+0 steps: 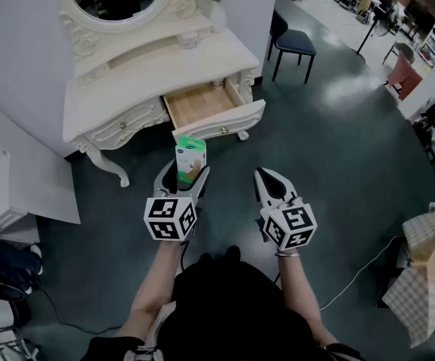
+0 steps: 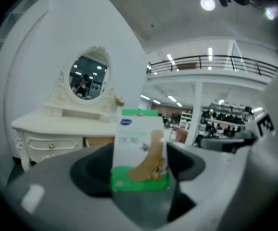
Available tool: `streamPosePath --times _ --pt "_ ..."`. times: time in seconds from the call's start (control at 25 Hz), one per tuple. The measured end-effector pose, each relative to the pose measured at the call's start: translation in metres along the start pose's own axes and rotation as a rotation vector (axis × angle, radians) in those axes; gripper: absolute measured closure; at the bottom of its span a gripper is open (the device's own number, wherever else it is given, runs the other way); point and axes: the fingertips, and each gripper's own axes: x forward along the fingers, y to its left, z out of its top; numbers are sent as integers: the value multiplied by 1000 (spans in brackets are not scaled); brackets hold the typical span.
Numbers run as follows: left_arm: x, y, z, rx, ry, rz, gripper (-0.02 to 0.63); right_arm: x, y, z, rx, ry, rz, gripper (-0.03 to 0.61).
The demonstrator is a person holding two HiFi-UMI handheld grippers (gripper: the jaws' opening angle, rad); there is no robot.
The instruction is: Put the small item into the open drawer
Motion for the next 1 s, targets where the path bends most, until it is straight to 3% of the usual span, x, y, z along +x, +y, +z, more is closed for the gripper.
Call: streamPosePath --times 0.52,1.0 --pt "2 -8 3 3 -16 27 264 -4 -10 -1 -13 3 33 581" --pt "11 -23 7 54 -13 44 264 -8 -25 6 -17 -11 24 581"
